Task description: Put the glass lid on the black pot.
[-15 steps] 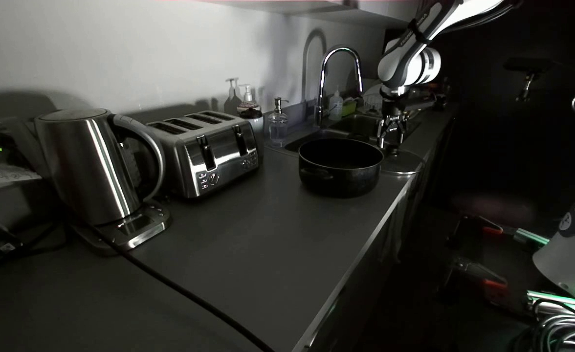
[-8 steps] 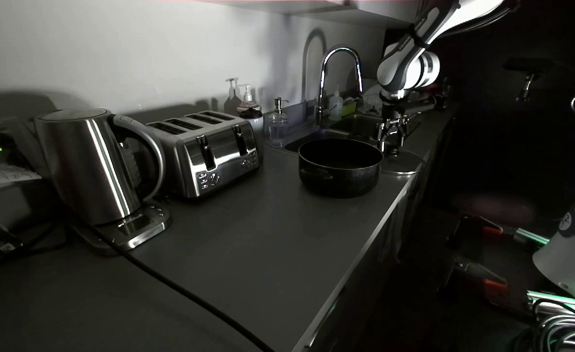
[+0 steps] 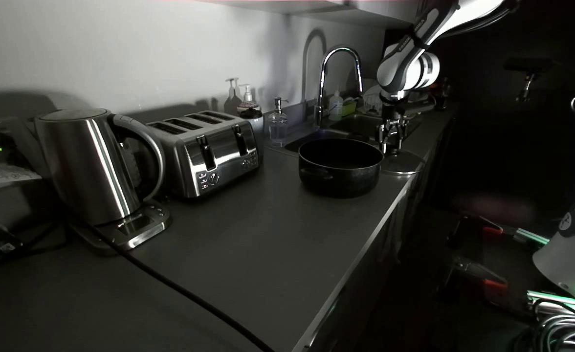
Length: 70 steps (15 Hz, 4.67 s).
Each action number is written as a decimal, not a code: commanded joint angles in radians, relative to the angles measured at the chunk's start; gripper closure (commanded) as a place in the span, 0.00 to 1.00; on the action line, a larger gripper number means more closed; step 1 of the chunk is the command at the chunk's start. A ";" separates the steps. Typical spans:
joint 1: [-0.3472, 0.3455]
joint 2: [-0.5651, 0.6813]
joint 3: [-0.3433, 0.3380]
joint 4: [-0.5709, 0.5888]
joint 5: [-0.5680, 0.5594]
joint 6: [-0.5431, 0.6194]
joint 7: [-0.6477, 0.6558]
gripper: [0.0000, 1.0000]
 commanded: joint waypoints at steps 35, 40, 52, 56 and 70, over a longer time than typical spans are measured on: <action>-0.028 -0.273 -0.041 -0.134 -0.062 -0.005 -0.011 0.75; -0.031 -0.375 -0.055 -0.195 -0.090 0.001 -0.015 0.75; 0.061 -0.647 0.058 -0.277 -0.169 -0.055 -0.033 0.75; 0.129 -0.639 0.109 -0.249 -0.142 -0.094 -0.046 0.75; 0.243 -0.427 0.191 -0.060 -0.067 -0.245 -0.033 0.75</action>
